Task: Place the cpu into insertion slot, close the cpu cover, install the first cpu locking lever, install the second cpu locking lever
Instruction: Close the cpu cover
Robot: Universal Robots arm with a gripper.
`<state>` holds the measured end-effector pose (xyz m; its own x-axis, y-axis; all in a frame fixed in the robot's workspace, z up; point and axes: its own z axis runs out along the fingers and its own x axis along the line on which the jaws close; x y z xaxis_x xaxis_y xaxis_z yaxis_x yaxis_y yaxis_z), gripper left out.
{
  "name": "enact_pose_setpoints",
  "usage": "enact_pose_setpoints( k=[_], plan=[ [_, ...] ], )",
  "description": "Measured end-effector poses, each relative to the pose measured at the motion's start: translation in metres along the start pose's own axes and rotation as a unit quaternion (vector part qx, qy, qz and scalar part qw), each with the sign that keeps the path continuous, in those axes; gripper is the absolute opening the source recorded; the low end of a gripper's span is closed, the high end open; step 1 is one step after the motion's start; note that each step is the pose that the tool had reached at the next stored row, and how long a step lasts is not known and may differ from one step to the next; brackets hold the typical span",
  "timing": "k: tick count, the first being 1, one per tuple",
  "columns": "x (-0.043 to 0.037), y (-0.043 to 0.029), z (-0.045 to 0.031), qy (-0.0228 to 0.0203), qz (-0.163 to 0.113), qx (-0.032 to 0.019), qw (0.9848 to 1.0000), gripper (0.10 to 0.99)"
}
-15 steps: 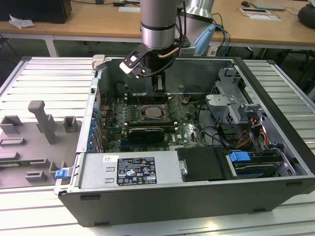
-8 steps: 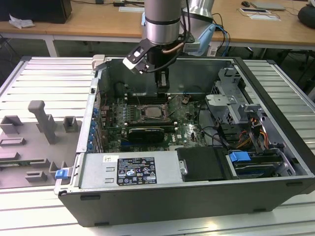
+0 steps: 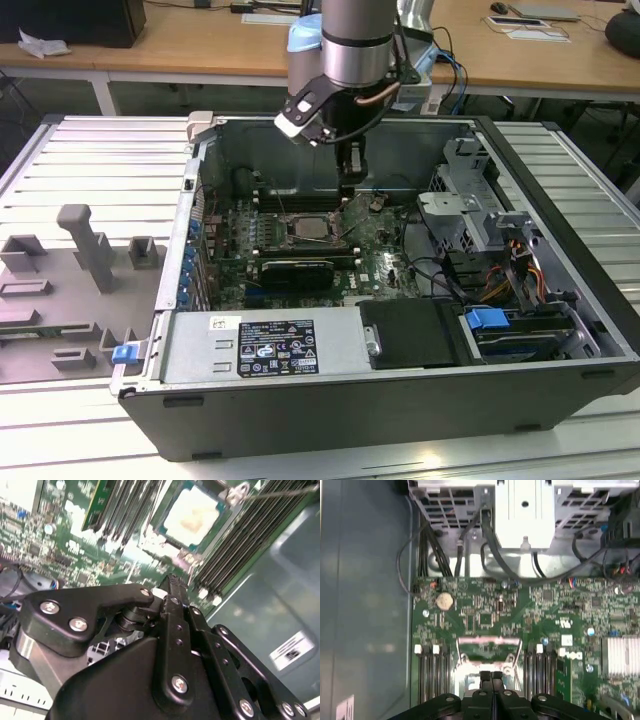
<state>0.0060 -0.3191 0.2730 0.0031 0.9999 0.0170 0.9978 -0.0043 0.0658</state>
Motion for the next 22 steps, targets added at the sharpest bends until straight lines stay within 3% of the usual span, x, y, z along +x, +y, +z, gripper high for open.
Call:
enact_pose_setpoints(
  k=[4,13,22],
  plan=[
    [0.0001,0.0108,0.0021,0.0002,-0.003,0.0041,1.0000,0.106],
    [0.0000,0.0242,0.0083,0.0007,-0.010,0.0072,0.9999,0.106],
    [0.0006,0.0431,0.0124,0.0012,-0.018,0.0127,0.9997,0.106]
  ],
)
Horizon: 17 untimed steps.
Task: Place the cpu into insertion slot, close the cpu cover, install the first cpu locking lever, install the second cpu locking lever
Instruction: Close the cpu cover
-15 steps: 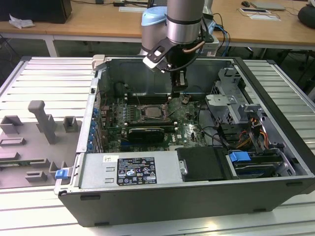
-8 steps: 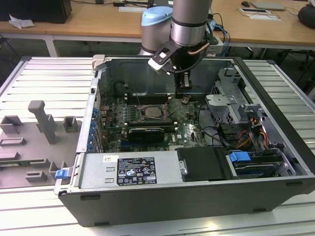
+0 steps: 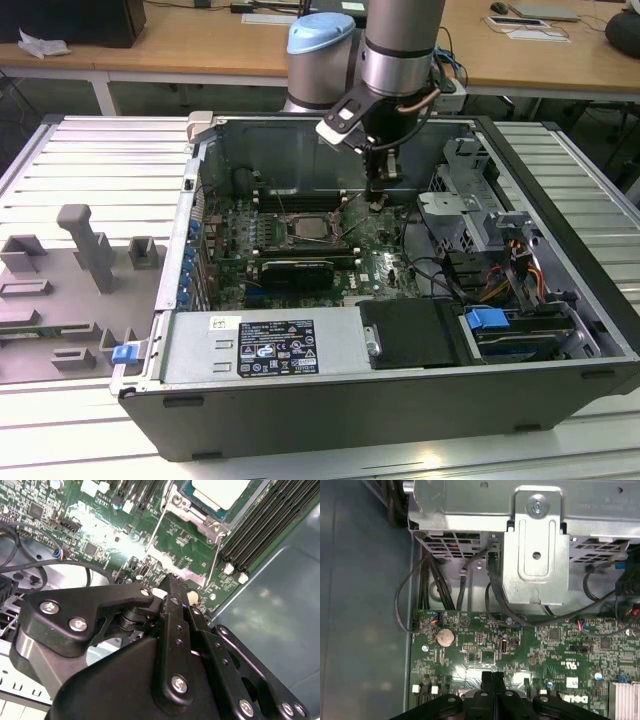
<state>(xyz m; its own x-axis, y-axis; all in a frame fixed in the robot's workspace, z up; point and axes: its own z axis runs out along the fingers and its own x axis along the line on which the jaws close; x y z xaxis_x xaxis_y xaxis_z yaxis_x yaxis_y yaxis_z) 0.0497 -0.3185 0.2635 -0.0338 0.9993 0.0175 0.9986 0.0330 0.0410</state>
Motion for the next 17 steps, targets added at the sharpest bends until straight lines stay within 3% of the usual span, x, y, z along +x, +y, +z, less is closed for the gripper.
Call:
enact_pose_setpoints(
  k=[4,9,17],
  plan=[
    [0.0004,0.0050,0.0035,0.0001,-0.002,0.0012,1.0000,0.106],
    [0.0006,0.0056,0.0116,0.0002,-0.002,0.0048,1.0000,0.106],
    [0.0007,-0.0009,0.0146,0.0003,-0.002,0.0062,1.0000,0.106]
  ],
)
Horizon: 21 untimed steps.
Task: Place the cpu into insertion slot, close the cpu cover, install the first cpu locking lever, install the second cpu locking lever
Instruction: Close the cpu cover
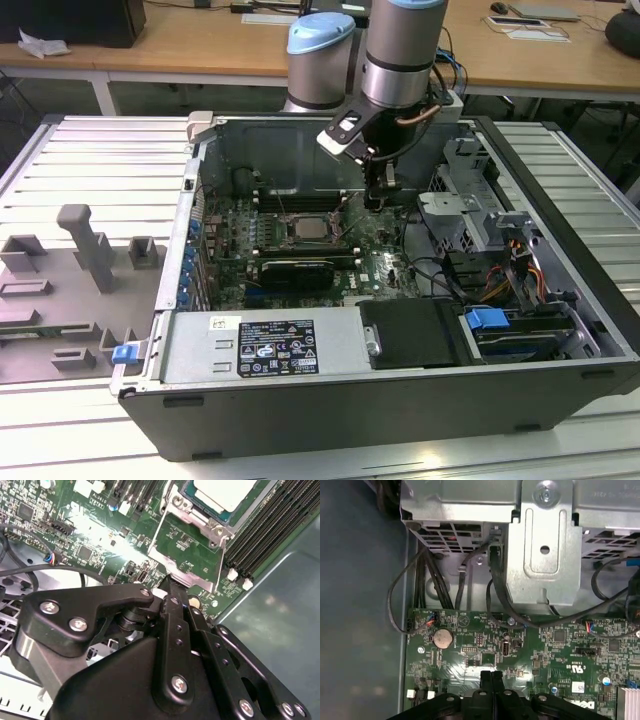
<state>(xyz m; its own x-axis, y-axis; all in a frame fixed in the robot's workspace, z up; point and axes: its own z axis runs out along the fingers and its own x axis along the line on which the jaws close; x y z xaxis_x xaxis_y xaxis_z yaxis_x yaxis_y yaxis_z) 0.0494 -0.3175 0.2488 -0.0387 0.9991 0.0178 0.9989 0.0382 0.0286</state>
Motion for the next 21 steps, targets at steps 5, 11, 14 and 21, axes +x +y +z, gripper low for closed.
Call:
enact_pose_setpoints(
  k=[5,11,14,21],
  plan=[
    [0.0002,-0.0047,-0.0001,0.0000,0.000,0.0000,1.0000,0.106],
    [0.0005,-0.0127,0.0002,0.0001,0.000,0.0000,1.0000,0.106],
    [0.0007,-0.0166,0.0010,0.0000,0.000,0.0000,1.0000,0.106],
    [0.0011,-0.0298,0.0033,0.0000,0.000,0.0000,1.0000,0.106]
  ],
)
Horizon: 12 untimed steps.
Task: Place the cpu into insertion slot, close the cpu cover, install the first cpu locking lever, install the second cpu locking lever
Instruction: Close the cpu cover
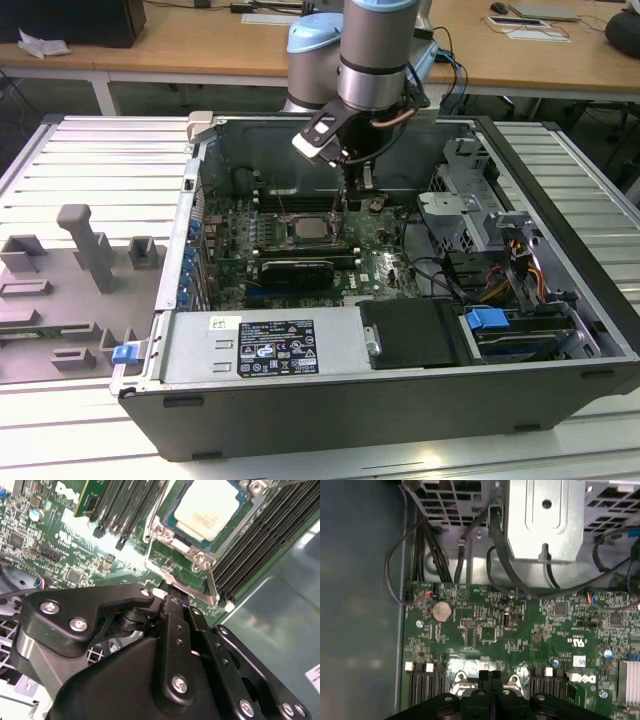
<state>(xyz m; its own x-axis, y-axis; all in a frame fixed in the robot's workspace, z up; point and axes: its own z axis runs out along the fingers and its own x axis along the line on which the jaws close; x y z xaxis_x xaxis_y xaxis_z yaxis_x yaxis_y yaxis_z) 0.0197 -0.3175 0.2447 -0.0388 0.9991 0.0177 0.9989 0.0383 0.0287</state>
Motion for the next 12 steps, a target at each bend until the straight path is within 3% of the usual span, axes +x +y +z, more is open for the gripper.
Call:
enact_pose_setpoints(
  k=[12],
  plan=[
    [0.0010,-0.0229,0.0036,-0.0003,0.000,0.0000,1.0000,0.106]
  ],
)
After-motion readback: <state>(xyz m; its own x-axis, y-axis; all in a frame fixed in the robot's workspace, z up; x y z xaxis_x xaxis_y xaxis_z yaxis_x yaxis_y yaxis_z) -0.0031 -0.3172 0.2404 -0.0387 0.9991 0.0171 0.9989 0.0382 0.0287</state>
